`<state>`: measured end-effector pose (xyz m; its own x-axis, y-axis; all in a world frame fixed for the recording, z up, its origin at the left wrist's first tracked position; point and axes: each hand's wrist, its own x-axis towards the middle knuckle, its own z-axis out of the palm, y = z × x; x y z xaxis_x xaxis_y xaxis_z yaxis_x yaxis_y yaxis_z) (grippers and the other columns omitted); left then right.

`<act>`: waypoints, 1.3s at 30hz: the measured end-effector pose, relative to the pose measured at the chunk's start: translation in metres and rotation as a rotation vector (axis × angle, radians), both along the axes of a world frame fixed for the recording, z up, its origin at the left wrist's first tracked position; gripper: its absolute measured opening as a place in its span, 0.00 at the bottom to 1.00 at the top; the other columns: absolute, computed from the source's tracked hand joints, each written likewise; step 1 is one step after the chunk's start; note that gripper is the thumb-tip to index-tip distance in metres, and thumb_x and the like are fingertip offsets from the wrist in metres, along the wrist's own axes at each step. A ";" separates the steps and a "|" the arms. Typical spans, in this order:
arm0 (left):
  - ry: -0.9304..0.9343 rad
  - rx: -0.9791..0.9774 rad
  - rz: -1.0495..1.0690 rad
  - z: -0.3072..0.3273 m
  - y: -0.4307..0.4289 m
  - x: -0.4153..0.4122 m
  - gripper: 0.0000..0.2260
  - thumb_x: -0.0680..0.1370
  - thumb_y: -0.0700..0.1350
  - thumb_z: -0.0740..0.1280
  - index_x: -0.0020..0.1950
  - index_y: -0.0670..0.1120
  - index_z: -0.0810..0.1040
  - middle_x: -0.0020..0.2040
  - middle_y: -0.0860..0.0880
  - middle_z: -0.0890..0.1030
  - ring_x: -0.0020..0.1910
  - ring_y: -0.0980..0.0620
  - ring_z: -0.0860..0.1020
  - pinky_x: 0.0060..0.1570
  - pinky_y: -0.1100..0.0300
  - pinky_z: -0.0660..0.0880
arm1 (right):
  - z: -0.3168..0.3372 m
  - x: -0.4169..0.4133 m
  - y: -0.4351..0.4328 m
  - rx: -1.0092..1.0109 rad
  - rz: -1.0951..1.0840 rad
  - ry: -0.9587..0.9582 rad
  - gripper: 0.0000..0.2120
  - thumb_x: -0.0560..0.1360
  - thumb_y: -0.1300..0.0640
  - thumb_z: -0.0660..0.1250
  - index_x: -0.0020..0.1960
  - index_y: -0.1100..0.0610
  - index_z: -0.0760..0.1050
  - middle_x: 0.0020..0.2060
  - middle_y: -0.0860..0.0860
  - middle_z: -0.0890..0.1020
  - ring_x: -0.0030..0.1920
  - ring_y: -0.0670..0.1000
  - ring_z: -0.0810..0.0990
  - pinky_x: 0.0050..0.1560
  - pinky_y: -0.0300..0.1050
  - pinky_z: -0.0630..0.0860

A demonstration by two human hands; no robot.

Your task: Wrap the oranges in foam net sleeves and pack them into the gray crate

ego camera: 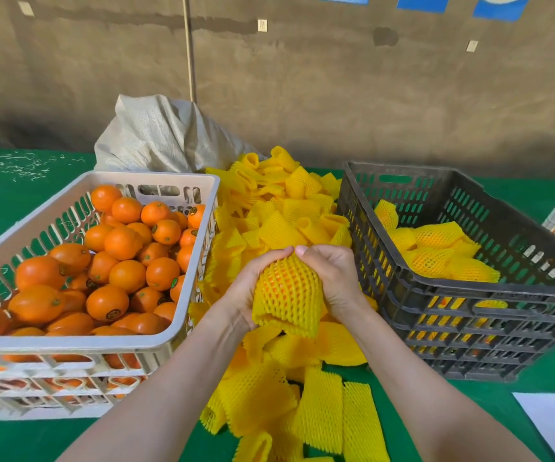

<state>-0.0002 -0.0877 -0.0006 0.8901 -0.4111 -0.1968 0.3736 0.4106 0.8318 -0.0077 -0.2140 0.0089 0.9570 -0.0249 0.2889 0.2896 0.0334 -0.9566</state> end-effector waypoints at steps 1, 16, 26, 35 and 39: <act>-0.006 0.020 0.004 0.001 0.000 0.000 0.10 0.66 0.50 0.69 0.34 0.45 0.85 0.34 0.46 0.83 0.33 0.50 0.82 0.33 0.60 0.79 | 0.000 0.001 0.000 -0.001 0.011 0.001 0.20 0.70 0.59 0.70 0.27 0.68 0.66 0.27 0.55 0.62 0.30 0.52 0.58 0.33 0.52 0.52; -0.281 0.332 0.482 0.007 -0.015 -0.007 0.14 0.78 0.49 0.65 0.36 0.43 0.78 0.35 0.45 0.80 0.37 0.48 0.79 0.39 0.56 0.76 | -0.018 -0.001 -0.008 0.252 0.286 0.580 0.28 0.64 0.37 0.67 0.59 0.52 0.77 0.54 0.56 0.83 0.55 0.57 0.81 0.58 0.57 0.76; -0.411 0.479 0.398 0.026 -0.022 0.004 0.20 0.76 0.44 0.68 0.68 0.46 0.70 0.53 0.46 0.76 0.51 0.55 0.75 0.49 0.63 0.73 | -0.010 0.000 -0.018 0.193 0.125 0.534 0.12 0.73 0.51 0.66 0.55 0.53 0.77 0.48 0.55 0.83 0.50 0.56 0.81 0.51 0.52 0.78; -0.163 0.411 0.263 0.028 -0.063 -0.008 0.18 0.80 0.59 0.56 0.62 0.49 0.74 0.53 0.48 0.79 0.52 0.50 0.78 0.56 0.48 0.76 | 0.015 -0.002 -0.038 -0.062 -0.120 0.168 0.10 0.76 0.51 0.66 0.56 0.49 0.76 0.55 0.52 0.80 0.57 0.53 0.78 0.62 0.58 0.73; -0.170 0.294 0.440 0.030 -0.077 -0.002 0.16 0.81 0.55 0.57 0.60 0.48 0.76 0.52 0.49 0.81 0.51 0.50 0.80 0.51 0.53 0.78 | 0.018 -0.007 -0.058 -0.282 -0.076 0.086 0.31 0.70 0.43 0.70 0.69 0.51 0.66 0.68 0.52 0.69 0.68 0.51 0.68 0.68 0.53 0.68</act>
<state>-0.0018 -0.1651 0.0299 0.9947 0.0568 -0.0858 0.0699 0.2387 0.9686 -0.0144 -0.2717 0.0265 0.9767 -0.0278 0.2130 0.1991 -0.2553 -0.9461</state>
